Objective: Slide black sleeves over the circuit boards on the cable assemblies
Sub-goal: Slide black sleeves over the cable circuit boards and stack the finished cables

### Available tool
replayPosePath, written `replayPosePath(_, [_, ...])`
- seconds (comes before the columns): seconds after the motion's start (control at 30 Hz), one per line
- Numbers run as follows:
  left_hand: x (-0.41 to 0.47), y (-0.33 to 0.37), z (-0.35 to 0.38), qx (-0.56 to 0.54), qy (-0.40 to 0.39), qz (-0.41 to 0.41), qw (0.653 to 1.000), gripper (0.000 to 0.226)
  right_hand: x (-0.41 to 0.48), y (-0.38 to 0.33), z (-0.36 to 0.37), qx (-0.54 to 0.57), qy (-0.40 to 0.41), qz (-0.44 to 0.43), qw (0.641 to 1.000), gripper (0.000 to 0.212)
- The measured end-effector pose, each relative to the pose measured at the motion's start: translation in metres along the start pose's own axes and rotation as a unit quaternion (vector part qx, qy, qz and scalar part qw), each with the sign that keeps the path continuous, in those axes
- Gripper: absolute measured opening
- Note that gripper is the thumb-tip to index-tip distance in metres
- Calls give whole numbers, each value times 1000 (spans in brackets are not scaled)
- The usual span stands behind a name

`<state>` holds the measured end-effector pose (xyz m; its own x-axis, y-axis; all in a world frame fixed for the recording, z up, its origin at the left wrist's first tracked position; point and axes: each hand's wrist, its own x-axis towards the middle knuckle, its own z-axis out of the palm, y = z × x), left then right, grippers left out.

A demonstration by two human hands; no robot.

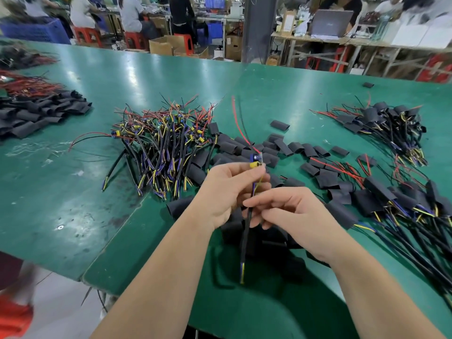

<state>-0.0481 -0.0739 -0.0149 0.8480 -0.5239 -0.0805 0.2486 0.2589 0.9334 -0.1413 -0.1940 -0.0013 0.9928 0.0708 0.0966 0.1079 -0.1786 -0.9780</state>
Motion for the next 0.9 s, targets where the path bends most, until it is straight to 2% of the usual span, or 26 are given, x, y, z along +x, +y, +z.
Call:
replayPosePath(0.07, [1, 5, -1, -82, 5, 27, 996, 6, 4, -2, -3, 15, 57, 14, 998, 47])
replayPosePath(0.13, [2, 9, -7, -91, 32, 62, 993, 7, 17, -1, -12, -39, 153, 42, 987, 43])
replayPosePath(0.17, [3, 9, -12, -34, 67, 94, 993, 10, 27, 1, -17, -109, 198, 47, 973, 40])
replayPosePath(0.2, [4, 9, -17, 68, 115, 141, 981, 12, 39, 2, -21, -193, 223, 45, 954, 35])
replayPosePath(0.23, [5, 8, -22, 194, 166, 193, 947, 14, 53, 3, -23, -273, 224, 39, 935, 30])
replayPosePath(0.3, [5, 6, -27, 376, 218, 266, 861, 13, 80, 9, -21, -408, 172, 31, 896, 26])
replayPosePath(0.33, [5, 5, -29, 414, 215, 277, 840, 12, 93, 14, -18, -459, 136, 34, 877, 30])
replayPosePath(0.4, [6, 3, -32, 467, 193, 276, 818, 29, 116, 19, -11, -524, 84, 62, 845, 38])
replayPosePath(0.47, [7, 1, -33, 504, 148, 273, 806, 46, 130, 19, -6, -569, 37, 105, 814, 35])
replayPosePath(0.57, [8, -2, -32, 538, 95, 284, 788, 49, 135, 13, -4, -595, 21, 135, 792, 30])
replayPosePath(0.6, [8, -2, -32, 542, 89, 291, 784, 47, 134, 9, -3, -581, 26, 132, 803, 29])
replayPosePath(0.63, [7, -2, -32, 542, 87, 300, 780, 46, 136, 11, -5, -535, 38, 127, 835, 25])
replayPosePath(0.67, [7, -1, -32, 541, 88, 308, 777, 45, 136, 11, -7, -446, 44, 143, 882, 20])
replayPosePath(0.7, [6, 0, -31, 537, 90, 320, 775, 43, 135, 4, -8, -374, 36, 150, 914, 27])
replayPosePath(0.73, [5, 2, -30, 530, 94, 334, 774, 42, 134, -5, -9, -300, 2, 178, 937, 44])
replayPosePath(0.77, [4, 3, -29, 517, 99, 351, 775, 40, 135, -10, -8, -298, -40, 187, 935, 59])
replayPosePath(0.8, [2, 3, -29, 500, 106, 366, 778, 39, 138, -11, -9, -368, -76, 162, 913, 60])
replayPosePath(0.83, [1, 3, -28, 480, 113, 375, 785, 38, 138, -14, -8, -449, -114, 173, 869, 42])
replayPosePath(0.87, [0, 2, -28, 454, 117, 376, 799, 37, 138, -16, -5, -510, -106, 185, 833, 25])
replayPosePath(0.9, [-1, 1, -27, 420, 118, 363, 823, 35, 138, -14, -4, -573, -104, 152, 798, 18])
